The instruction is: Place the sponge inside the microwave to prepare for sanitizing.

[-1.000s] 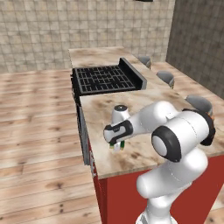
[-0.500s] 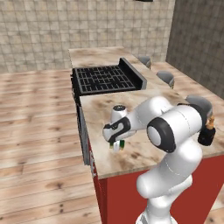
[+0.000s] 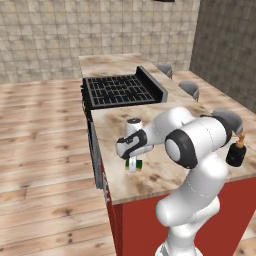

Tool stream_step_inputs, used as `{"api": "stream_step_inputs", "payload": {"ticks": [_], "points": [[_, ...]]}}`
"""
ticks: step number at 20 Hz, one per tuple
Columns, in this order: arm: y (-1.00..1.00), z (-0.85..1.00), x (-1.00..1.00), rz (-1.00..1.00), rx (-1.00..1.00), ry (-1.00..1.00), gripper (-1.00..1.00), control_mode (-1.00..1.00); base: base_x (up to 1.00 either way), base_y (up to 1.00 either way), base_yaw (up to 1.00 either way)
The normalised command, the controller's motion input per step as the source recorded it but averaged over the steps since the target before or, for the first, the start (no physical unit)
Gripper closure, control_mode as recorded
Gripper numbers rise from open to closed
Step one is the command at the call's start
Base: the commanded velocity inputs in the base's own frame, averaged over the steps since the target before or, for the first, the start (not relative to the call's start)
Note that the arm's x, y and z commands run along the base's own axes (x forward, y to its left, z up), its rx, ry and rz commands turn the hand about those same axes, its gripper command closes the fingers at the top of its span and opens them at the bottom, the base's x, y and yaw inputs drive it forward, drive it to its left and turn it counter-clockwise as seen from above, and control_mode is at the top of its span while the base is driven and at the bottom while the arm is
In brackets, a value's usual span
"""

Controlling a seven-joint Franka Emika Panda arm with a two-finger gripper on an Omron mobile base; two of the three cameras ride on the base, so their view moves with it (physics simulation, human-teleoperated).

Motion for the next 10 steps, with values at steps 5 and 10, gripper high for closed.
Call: {"api": "stream_step_inputs", "payload": {"ticks": [5,10], "points": [[0.0,-0.31,0.0,0.0,-0.01,0.0,1.0,-1.0,0.0,0.0,0.0],[0.0,0.05,-0.09,0.0,0.0,0.0,1.0,-1.0,0.0,0.0,0.0]]}}
